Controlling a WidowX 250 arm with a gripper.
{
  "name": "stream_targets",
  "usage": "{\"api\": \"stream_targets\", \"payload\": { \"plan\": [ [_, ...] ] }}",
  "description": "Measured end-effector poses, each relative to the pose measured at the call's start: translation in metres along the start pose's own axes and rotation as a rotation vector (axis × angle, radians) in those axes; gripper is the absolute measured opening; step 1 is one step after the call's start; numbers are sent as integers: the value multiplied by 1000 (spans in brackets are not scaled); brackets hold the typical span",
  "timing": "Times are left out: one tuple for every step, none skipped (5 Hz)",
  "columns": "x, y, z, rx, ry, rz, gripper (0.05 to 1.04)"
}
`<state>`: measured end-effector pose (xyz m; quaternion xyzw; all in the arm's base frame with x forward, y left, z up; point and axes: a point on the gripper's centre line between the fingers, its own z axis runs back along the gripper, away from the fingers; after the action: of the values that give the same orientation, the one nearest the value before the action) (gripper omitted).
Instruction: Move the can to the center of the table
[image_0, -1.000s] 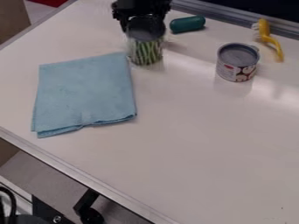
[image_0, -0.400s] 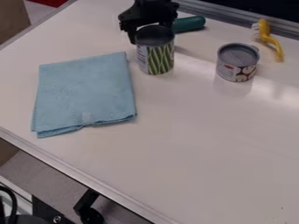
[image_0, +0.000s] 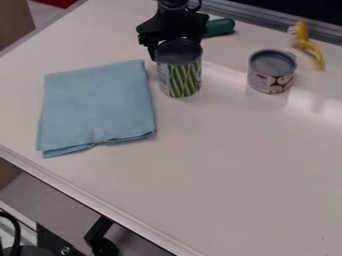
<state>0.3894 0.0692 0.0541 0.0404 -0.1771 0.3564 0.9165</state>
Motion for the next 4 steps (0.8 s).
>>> {"api": "stream_targets", "payload": {
  "plan": [
    [-17,0,7,-13,48,-18,998],
    [-37,-3,13,-31,79,-49,998],
    [-56,-7,20,-40,69,-71,998],
    [-76,-9,25,-38,83,-99,998]
  ]
}}
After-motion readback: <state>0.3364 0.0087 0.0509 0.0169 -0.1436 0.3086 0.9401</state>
